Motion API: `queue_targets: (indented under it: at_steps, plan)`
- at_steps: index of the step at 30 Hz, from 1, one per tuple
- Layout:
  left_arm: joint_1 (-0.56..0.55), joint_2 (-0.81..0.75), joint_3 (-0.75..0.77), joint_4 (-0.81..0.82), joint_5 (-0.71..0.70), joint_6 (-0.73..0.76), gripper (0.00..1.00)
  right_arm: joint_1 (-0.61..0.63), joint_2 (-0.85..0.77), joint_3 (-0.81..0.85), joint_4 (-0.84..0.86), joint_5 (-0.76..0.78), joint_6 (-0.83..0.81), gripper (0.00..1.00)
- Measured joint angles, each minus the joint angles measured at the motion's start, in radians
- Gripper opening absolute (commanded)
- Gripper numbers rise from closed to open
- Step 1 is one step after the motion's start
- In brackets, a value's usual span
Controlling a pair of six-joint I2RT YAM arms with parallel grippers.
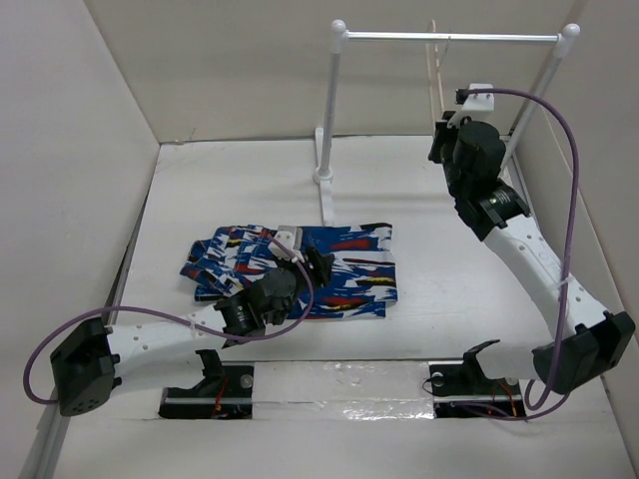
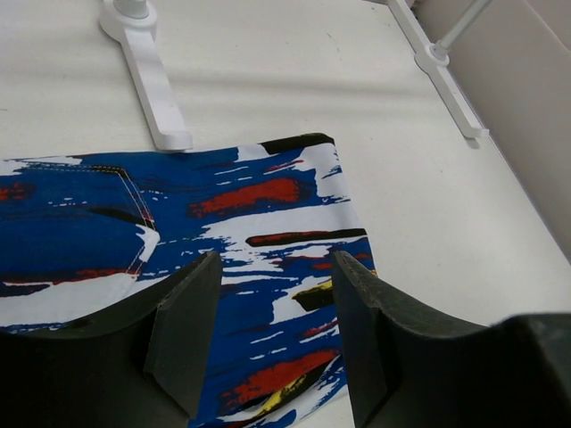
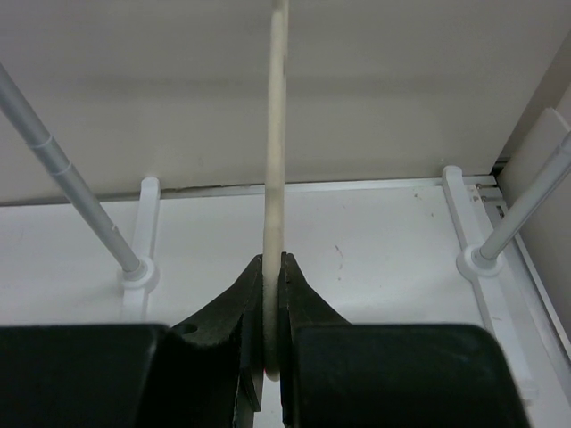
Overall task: Place the trousers on the hanger
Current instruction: Pick up the hanger from the clothesline, then place the trousers on the hanger.
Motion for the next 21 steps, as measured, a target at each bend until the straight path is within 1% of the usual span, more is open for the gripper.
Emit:
queue_targets:
  at_steps: [5,9,13,15,17,21]
  plan:
    - [0.028,-0.001,-0.002,0.005,0.034,-0.01,0.51,-0.008,-0.043,-0.103,0.0,-0.005,0.018,0.0]
    - [0.061,-0.013,-0.018,0.011,0.075,-0.018,0.51,0.021,-0.143,-0.275,-0.02,0.006,0.075,0.0]
    - [0.087,0.006,-0.005,0.017,0.135,-0.034,0.49,0.096,-0.276,-0.491,-0.058,0.031,0.156,0.0]
    - [0.092,0.051,0.044,0.003,0.176,-0.041,0.5,0.138,-0.332,-0.594,-0.092,0.044,0.196,0.0]
    - [0.091,0.12,0.129,-0.014,0.218,-0.049,0.51,0.172,-0.388,-0.689,-0.124,0.058,0.235,0.0]
    - [0.091,0.291,0.334,-0.017,0.299,-0.078,0.56,0.203,-0.469,-0.795,-0.18,0.063,0.296,0.0]
